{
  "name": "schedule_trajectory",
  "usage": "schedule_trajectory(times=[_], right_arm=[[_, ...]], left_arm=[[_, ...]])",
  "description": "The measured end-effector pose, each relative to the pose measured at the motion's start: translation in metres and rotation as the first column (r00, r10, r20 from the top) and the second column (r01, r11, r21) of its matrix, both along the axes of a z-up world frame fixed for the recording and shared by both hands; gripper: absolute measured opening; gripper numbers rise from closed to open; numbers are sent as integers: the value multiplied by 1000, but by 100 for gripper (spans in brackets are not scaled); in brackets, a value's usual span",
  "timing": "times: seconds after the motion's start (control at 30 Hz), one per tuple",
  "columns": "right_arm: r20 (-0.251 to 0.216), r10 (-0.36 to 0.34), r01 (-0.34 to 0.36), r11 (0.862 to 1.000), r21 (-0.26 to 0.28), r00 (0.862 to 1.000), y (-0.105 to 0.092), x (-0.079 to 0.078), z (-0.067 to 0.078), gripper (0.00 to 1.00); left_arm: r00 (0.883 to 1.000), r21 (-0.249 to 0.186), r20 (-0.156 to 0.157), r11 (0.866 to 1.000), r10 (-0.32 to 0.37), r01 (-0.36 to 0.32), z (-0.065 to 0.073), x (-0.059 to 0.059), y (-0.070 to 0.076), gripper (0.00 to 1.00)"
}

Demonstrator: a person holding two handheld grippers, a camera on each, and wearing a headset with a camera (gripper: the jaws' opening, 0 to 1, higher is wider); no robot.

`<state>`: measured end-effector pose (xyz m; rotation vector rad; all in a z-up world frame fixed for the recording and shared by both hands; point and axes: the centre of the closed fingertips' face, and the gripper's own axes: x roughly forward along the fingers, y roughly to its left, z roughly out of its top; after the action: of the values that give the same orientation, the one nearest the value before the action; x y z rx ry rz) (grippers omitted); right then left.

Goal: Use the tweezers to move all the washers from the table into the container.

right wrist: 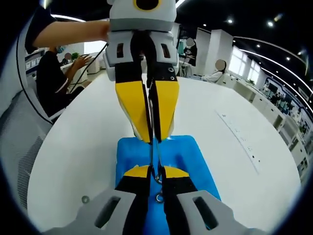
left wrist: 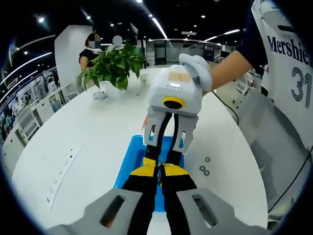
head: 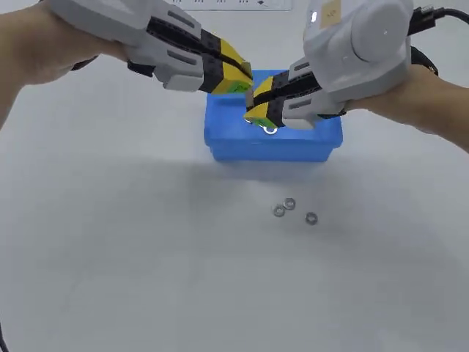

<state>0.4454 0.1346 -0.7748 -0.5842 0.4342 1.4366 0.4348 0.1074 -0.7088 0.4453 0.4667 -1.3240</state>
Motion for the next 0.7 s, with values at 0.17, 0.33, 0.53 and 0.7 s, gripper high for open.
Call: schedule_trajectory(times=[0.17,0.33,0.53,0.7], right_arm=[[-20,2,-3,1000,-12,1000,1,0,-10,10],[-26,-1,1,1000,-15,1000,-2,-3,-11,10],[-36,-3,2,1000,-21,999,-5,-4,-11,11],[-20,-2,2,1000,-31,1000,-7,-5,-8,12]], left_arm=[[999,-12,-37,1000,13,-13,-9,0,3,7],[999,-25,-45,1000,17,-18,-11,-1,1,7],[999,-16,-45,1000,1,-1,-10,-3,-1,7],[999,-12,-41,1000,3,-3,-8,-6,-2,7]])
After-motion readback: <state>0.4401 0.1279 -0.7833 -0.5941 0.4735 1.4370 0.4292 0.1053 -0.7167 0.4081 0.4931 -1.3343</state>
